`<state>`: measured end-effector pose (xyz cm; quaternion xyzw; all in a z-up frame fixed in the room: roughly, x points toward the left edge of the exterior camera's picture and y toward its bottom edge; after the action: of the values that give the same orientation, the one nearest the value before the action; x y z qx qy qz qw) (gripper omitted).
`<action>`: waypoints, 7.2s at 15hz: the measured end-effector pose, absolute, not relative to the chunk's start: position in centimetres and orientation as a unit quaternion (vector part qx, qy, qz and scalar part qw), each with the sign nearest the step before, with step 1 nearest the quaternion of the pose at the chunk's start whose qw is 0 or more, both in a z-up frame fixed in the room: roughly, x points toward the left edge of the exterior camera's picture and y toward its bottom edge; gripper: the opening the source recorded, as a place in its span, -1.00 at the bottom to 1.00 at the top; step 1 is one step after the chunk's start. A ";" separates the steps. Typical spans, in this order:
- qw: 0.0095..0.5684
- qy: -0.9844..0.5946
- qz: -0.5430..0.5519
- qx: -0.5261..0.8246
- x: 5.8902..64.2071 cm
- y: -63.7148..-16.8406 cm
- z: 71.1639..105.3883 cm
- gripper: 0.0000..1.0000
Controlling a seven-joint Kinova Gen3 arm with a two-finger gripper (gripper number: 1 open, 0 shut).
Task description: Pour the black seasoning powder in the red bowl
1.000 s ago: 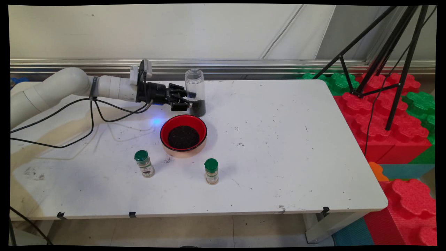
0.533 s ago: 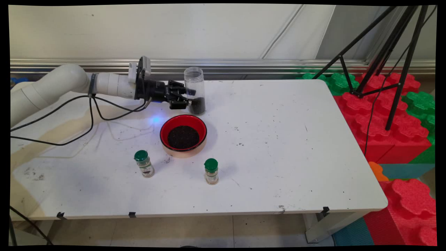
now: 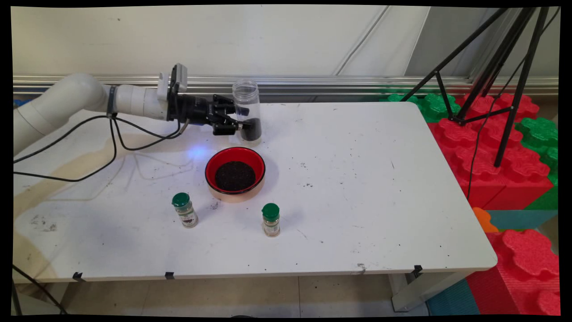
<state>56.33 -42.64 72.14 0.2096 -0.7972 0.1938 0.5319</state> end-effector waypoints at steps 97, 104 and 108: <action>0.012 -0.584 0.572 -0.576 53.1 -37.7 81.4 -1.00; 0.007 -0.579 0.573 -0.579 53.1 -37.2 81.3 -1.00; 0.005 -0.576 0.575 -0.581 52.9 -37.0 81.2 -1.00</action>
<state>52.89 -37.00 81.18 -0.5811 -0.5757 0.5751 0.0051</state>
